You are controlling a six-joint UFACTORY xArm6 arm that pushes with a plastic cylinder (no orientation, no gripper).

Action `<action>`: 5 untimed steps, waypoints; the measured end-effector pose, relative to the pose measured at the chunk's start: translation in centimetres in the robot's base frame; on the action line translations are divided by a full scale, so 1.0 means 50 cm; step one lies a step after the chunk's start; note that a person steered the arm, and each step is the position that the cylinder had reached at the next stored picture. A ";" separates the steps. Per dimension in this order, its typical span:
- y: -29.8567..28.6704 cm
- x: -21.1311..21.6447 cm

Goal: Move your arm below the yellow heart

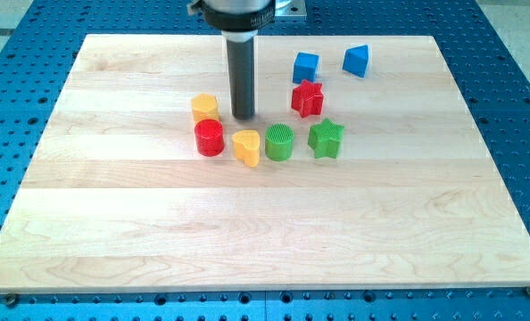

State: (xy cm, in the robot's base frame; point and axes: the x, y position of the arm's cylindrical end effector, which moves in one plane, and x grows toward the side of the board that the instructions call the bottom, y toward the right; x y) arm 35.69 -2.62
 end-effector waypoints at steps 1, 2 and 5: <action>-0.039 -0.115; -0.212 -0.108; -0.490 0.156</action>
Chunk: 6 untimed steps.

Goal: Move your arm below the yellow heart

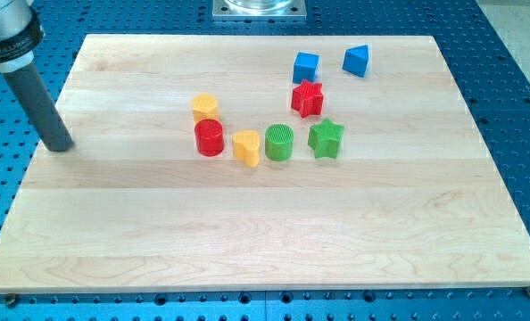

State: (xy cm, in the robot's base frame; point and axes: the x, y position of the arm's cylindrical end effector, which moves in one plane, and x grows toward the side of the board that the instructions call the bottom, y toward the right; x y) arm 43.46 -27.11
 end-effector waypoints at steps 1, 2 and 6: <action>0.000 0.010; 0.000 0.018; 0.546 0.221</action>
